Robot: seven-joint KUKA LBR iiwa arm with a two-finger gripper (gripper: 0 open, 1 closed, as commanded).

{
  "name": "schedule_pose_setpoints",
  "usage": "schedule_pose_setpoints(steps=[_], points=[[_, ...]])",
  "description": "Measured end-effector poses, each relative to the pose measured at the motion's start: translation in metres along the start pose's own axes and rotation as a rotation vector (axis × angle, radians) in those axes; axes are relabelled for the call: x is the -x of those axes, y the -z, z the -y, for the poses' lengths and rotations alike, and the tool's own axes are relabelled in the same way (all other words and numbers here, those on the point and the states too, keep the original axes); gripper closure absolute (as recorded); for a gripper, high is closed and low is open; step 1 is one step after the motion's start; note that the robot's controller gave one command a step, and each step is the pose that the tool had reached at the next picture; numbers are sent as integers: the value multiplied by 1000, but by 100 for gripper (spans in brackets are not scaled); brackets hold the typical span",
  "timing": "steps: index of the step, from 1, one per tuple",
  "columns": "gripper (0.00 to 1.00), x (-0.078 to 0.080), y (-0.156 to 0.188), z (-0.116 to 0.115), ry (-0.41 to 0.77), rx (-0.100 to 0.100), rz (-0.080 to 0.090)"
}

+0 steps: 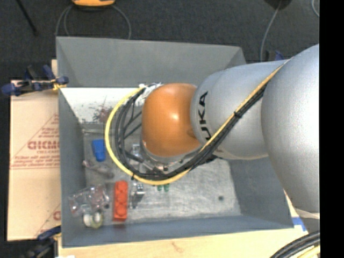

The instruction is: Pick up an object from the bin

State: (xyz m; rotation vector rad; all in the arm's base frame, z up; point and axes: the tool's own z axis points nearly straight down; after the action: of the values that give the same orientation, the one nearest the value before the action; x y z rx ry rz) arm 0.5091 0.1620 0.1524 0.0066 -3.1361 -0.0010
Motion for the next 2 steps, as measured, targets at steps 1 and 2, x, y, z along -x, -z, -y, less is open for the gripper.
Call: schedule_pose_setpoints(steps=[1, 2], points=[[0, -4, -79, -26, 520, -2, 12], [0, -28, -51, -29, 966, -6, 10]])
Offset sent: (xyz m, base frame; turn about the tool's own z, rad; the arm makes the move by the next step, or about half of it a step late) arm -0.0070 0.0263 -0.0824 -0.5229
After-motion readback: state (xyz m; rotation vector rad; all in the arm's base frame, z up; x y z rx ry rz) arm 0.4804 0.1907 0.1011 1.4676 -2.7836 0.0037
